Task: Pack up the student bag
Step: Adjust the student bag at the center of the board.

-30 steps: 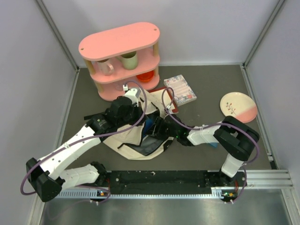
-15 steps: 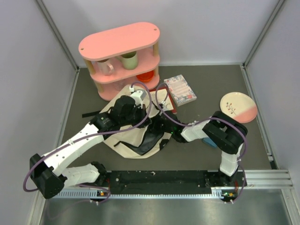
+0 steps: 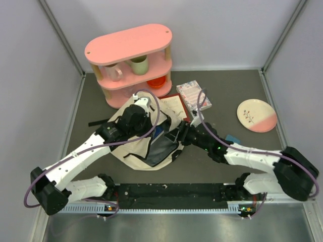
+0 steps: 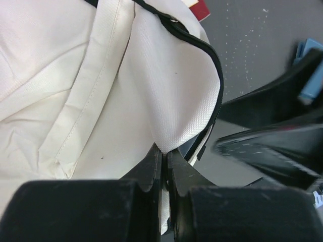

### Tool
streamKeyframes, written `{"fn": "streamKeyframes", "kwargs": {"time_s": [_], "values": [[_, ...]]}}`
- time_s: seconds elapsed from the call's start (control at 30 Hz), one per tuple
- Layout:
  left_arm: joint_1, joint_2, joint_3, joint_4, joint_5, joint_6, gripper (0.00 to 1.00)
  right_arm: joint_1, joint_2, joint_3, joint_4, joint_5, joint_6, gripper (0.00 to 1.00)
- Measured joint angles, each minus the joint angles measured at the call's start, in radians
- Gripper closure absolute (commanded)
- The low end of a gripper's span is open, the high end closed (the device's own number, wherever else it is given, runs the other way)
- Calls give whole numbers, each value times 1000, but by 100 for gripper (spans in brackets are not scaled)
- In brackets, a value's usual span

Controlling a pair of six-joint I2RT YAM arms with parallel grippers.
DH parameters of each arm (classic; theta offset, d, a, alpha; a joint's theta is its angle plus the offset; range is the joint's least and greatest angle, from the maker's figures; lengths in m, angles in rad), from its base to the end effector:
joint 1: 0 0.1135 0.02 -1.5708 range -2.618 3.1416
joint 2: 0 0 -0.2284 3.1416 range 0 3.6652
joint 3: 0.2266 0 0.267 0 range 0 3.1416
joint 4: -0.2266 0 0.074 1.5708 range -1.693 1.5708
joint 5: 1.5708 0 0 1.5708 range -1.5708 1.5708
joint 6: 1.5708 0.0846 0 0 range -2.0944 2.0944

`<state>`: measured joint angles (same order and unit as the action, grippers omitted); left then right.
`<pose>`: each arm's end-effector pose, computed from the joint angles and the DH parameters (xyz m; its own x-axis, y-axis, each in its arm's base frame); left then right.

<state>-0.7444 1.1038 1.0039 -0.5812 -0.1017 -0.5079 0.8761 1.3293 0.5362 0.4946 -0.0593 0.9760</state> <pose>0.2301 -0.2003 0.2516 -0.7042 -0.0091 -0.7099 0.3130 0.8935 -0.3220 0.2152 0.2660 0.1454 -0.7707 0.3667 -0.5211 -0.2941 0.5208 0.8014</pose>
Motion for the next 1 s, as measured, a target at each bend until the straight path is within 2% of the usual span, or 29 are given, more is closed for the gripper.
{"fn": "streamKeyframes", "kwargs": {"time_s": [0.1,0.2,0.33,0.53,0.57,0.63,0.67,0.7,0.77,1.0], "values": [[3,0,0,-7,-7,1,100,0,-143,0,-148,101,-29,26],[4,0,0,-9,-1,2,100,-10,-185,14,-280,187,-61,26],[5,1,0,-10,15,5,100,-36,-122,29,-393,212,-109,26],[5,1,0,-10,26,5,100,-25,10,59,-444,158,-173,26],[5,1,0,-10,27,5,100,-21,28,70,-449,154,-184,37],[5,1,0,-10,29,5,100,-13,66,102,-463,150,-206,49],[5,1,0,-10,30,5,100,-11,82,117,-468,151,-214,70],[5,1,0,-10,31,5,100,-9,101,135,-472,153,-218,82],[5,1,0,-10,31,5,100,-7,124,155,-476,158,-227,100],[5,-1,2,-51,-36,16,100,33,87,114,-482,149,-205,100]]}}
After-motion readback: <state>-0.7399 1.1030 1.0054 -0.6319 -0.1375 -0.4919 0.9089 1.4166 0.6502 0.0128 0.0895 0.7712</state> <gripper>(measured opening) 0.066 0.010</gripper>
